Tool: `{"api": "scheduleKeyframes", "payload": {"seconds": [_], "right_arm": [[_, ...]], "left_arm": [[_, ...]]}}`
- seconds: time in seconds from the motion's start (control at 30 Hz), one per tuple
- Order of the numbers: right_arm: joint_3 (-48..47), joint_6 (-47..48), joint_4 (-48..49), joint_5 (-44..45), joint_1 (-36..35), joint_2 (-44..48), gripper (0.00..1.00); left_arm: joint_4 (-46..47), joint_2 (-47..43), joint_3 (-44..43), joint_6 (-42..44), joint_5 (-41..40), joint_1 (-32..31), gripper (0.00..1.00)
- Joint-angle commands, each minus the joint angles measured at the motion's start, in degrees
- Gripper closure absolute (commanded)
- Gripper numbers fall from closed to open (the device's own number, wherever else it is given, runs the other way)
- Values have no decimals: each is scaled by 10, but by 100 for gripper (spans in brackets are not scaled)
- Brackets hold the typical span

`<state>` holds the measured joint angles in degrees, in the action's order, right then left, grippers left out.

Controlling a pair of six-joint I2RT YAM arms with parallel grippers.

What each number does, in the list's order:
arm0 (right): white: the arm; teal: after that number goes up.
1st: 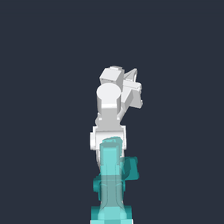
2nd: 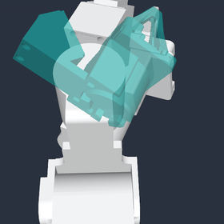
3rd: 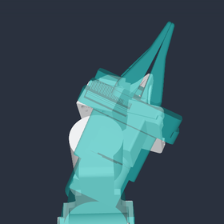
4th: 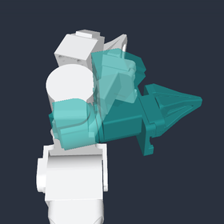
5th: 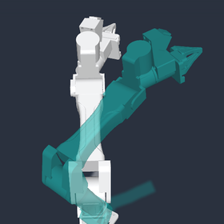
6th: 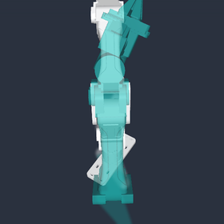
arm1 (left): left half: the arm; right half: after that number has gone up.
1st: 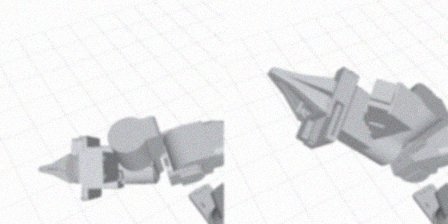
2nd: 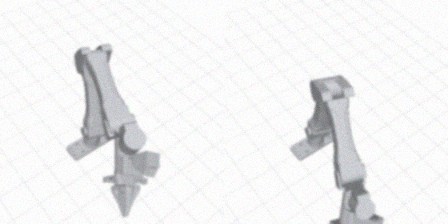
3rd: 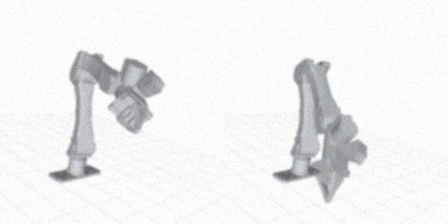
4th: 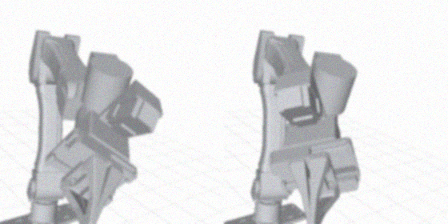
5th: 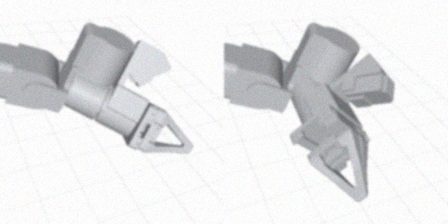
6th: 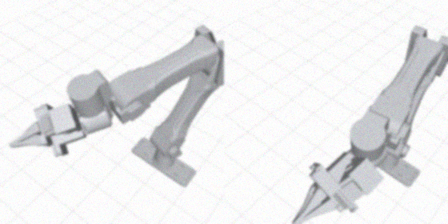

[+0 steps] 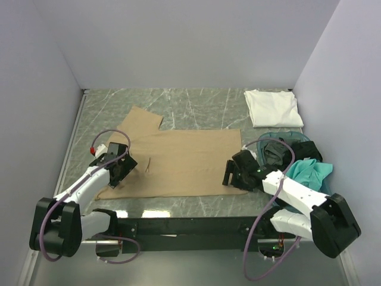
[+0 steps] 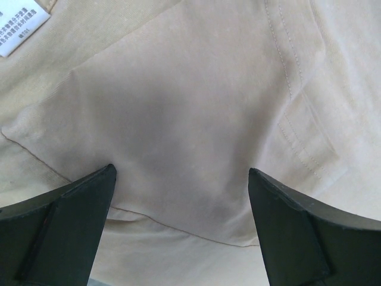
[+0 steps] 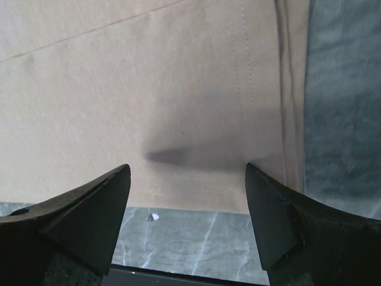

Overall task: Fold and stack the t-shirts
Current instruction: Fold the tshirt

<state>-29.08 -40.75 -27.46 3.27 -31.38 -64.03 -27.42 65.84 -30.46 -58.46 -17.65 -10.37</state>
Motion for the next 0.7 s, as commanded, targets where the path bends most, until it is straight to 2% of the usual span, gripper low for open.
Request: {"api": "scheduleKeyframes", "payload": {"seconds": [0.0,0.27,0.4,0.57,0.67], "right_arm": [[23,-34,-36,-9,-16,25,16],[19,-48,-65,0,-24,75,15],[-24,-19,-86,34,-25,83,15],[-135,10,-115,117,-24,108,13],[-179,28,-95,147,-23,128,11]], "left_arm": [[-44,-17,16,-28,-4,-1,1],[-98,-72,10,-71,-21,-1,1],[-107,-94,-14,-67,-24,-1,0],[-117,-86,-130,-38,-57,-1,1],[-99,-46,-216,-18,-56,-1,1]]}}
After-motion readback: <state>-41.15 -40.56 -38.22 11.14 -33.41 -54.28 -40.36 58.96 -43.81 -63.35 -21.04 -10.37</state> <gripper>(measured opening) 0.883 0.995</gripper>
